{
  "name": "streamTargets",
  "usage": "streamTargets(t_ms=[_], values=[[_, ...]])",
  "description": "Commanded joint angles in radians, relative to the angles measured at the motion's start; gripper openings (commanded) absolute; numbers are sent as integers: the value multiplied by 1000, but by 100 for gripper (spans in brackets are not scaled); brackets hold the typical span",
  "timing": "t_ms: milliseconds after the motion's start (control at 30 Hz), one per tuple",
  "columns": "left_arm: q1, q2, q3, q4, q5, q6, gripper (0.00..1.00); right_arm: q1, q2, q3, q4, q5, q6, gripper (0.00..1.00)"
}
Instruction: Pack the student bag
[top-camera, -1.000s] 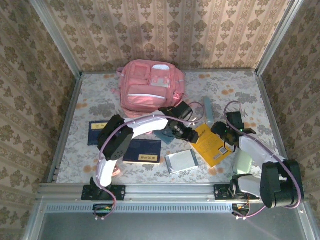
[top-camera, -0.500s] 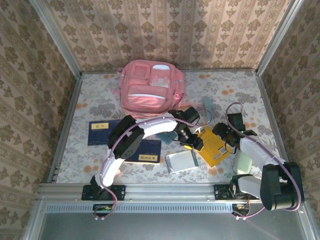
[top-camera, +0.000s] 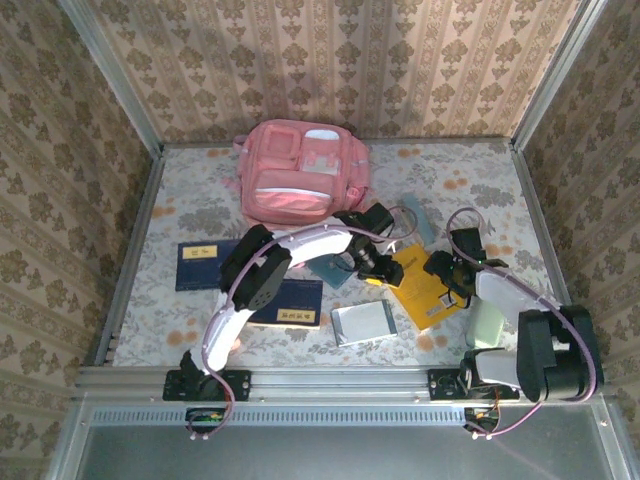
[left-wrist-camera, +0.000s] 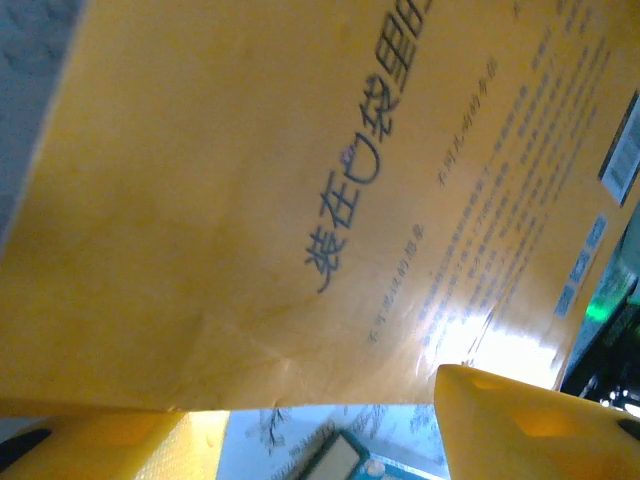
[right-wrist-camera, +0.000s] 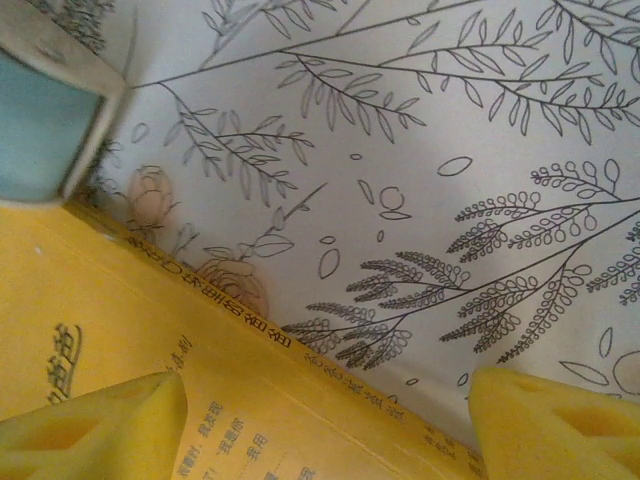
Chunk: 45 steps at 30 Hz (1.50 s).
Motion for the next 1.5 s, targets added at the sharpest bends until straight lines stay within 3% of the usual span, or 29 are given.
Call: streamTargets(t_ms=[0,333,433,633,833,1067,1333,1467], values=[[3,65,95,18,-27,-23,59,-5,31,9,17,13,-4,76],[32,175,269,47,52,-91,60,11,-8,-21,71,-244,48,75],[44,174,266,84,75,-116,60,16,-1,-24,121,-336,74,74],[92,95,152,116,73,-101,60,27,17,-33,117,-406,109,73],[113,-42,19,35,-42,-13,61,51,-52,-43,29,-353,92,72],[99,-153,-109,46,-95,-7,62,82,-94,-51,-40,-314,76,72],[74,-106,-71,51,-70,-10,62,88,-48,-45,-39,-268,35,72],[57,-69,-42,52,-63,-19,62,88,15,-31,9,-325,16,72]])
